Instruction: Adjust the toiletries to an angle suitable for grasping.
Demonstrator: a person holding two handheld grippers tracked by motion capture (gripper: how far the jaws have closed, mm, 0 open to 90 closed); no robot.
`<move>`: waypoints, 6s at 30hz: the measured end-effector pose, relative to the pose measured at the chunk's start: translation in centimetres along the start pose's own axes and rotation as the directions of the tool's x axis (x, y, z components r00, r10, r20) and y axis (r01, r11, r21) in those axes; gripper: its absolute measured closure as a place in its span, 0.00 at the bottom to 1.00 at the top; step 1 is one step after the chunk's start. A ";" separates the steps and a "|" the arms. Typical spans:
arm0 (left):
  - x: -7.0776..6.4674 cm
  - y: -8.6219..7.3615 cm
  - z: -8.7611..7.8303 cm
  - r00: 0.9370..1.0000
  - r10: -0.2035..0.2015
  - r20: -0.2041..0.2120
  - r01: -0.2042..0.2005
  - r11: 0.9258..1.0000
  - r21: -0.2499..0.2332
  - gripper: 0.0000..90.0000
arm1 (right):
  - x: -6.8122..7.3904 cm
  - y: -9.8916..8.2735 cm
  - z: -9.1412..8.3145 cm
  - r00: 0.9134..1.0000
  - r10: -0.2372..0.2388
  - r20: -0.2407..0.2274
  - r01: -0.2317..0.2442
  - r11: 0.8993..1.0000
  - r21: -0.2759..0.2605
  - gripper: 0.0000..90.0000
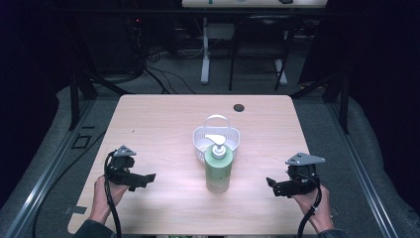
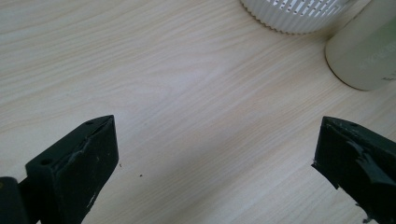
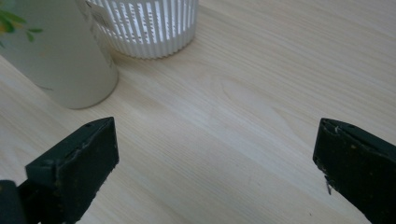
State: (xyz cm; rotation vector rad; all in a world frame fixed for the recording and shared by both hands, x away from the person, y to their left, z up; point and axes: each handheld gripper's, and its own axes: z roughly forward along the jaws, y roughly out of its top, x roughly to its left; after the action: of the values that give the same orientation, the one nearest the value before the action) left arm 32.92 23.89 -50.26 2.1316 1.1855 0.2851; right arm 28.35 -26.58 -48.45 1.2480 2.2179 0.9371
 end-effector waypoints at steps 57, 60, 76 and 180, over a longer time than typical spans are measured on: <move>-1.0 0.2 0.3 0.996 0.075 0.046 -0.074 0.997 -0.034 0.00 | 4.6 7.3 0.5 0.951 -0.106 -0.290 0.045 0.976 -0.211 0.00; -0.9 0.2 0.4 0.996 0.076 0.047 -0.074 0.997 -0.037 0.00 | 4.9 7.6 0.5 0.950 -0.120 -0.290 0.056 0.974 -0.221 0.00; -0.9 0.1 0.3 0.996 0.073 0.051 -0.071 0.997 -0.037 0.00 | 6.1 8.8 0.7 0.936 -0.134 -0.325 0.044 0.961 -0.271 0.00; -0.6 0.0 0.3 0.995 0.073 0.061 -0.073 0.997 -0.006 0.00 | 7.8 11.5 -0.2 0.909 -0.224 -0.351 -0.022 0.815 -0.578 0.75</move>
State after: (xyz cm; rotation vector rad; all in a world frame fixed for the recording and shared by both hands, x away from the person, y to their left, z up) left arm 32.73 23.26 -50.45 2.1682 1.0730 0.2521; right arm 30.85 -15.68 -40.23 0.6804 2.0010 1.7852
